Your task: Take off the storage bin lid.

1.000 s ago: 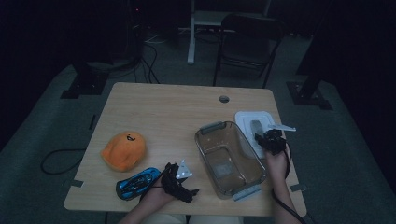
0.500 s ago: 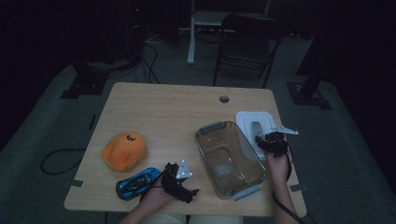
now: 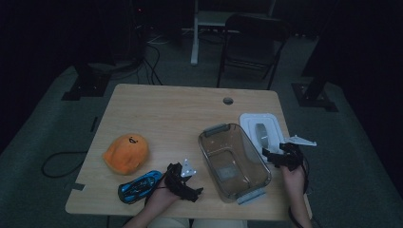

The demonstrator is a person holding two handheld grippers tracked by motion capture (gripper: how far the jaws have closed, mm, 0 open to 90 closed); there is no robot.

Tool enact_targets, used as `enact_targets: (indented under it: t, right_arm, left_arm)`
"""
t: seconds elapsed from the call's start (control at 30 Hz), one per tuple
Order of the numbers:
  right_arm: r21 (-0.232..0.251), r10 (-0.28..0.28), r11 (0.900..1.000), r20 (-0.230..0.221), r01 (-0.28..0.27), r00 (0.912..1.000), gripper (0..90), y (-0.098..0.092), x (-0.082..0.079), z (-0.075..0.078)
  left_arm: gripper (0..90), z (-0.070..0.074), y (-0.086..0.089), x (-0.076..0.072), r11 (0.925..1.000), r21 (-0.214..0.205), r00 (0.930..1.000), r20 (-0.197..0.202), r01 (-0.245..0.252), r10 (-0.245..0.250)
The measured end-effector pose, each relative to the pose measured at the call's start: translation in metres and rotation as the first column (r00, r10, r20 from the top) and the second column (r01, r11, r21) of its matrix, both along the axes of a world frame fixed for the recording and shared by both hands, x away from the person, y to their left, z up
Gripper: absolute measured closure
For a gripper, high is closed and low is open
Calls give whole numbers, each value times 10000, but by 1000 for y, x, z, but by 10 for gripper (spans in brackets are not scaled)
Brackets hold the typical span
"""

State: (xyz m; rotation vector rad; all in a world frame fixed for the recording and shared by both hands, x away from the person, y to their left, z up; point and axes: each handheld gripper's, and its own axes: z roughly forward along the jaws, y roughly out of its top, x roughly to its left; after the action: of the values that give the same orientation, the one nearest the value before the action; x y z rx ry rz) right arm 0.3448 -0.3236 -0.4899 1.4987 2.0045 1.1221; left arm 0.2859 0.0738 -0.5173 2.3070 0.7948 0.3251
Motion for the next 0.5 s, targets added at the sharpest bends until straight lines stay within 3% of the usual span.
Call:
enact_targets:
  t: [0.13,0.3,0.5]
  right_arm:
    - [-40,214,9998,-107,-215,9997,129,2,-8,-4]
    - [-67,898,9959,-241,-900,9957,141,12,-20,-13]
    - [-98,1496,9886,-521,-1503,9874,140,21,-23,-22]
  left_arm:
    - [4,11,-2,6,9998,94,9993,319,-203,200]
    - [4,21,-6,17,9997,118,9992,345,-230,226]
    - [4,26,-16,29,9999,91,9990,429,-130,126]
